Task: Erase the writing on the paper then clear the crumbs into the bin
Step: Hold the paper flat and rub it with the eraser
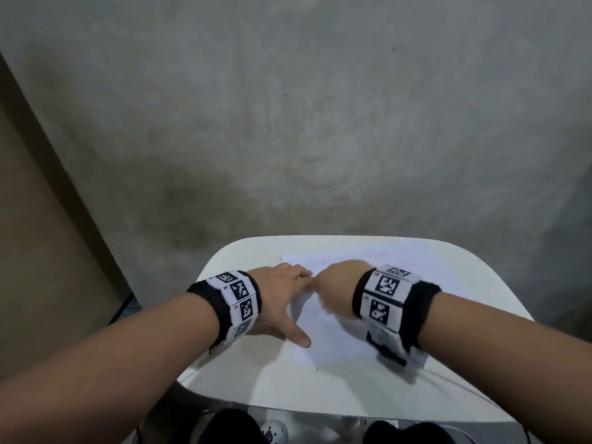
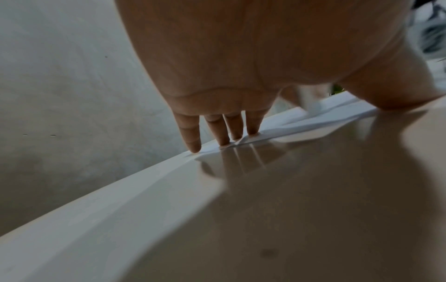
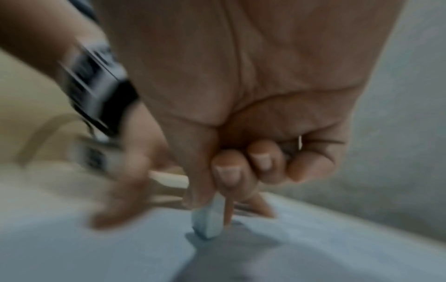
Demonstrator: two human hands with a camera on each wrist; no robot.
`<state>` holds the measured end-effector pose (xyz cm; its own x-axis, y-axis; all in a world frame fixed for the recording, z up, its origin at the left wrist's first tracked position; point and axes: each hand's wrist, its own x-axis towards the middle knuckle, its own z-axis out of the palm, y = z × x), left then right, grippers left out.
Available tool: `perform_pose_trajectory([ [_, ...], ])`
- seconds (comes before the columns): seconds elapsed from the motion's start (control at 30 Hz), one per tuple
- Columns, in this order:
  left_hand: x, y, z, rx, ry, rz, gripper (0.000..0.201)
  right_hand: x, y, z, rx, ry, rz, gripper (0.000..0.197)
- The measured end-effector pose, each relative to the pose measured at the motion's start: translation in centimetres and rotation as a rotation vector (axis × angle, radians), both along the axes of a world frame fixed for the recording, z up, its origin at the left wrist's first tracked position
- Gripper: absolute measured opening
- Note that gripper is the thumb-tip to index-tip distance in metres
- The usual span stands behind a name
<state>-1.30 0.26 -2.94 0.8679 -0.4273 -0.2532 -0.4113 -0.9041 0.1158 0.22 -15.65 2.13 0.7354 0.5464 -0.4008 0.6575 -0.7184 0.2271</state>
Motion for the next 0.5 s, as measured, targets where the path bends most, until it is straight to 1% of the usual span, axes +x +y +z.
perform_pose_trajectory([
  [0.07, 0.2, 0.0, 0.0, -0.019, 0.001, 0.017, 0.110, -0.8, 0.4, 0.0, 0.031, 0.090, 0.041, 0.033],
  [0.17, 0.3, 0.1, -0.1, 0.005, 0.014, 0.010, 0.115, 0.6, 0.4, 0.5, -0.021, -0.022, -0.047, 0.028],
  [0.2, 0.2, 0.1, -0.2, -0.011, 0.006, 0.013, 0.114, 0.5, 0.6, 0.4, -0.054, -0.032, -0.049, 0.028],
  [0.23, 0.1, 0.0, -0.1, -0.038, -0.002, 0.034, 0.110, 0.1, 0.9, 0.3, -0.074, -0.010, -0.027, 0.030],
  [0.3, 0.0, 0.0, 0.0, -0.061, -0.005, 0.062, 0.103, -0.5, 1.1, 0.2, -0.012, 0.095, 0.015, 0.036],
  [0.33, 0.0, 0.0, -0.1, -0.062, -0.002, 0.066, 0.105, -0.2, 0.9, 0.3, 0.022, 0.107, 0.012, 0.036],
  [0.4, 0.2, 0.0, -0.1, -0.017, 0.006, 0.035, 0.115, 0.5, 0.5, 0.8, 0.003, 0.023, -0.041, 0.030],
  [0.43, 0.2, 0.1, -0.1, -0.008, 0.007, 0.034, 0.117, 0.6, 0.6, 0.6, -0.026, -0.016, -0.047, 0.028],
  [0.5, 0.1, 0.1, -0.2, -0.040, 0.005, 0.095, 0.111, -0.2, 1.2, 0.2, -0.023, 0.004, 0.008, 0.031],
])
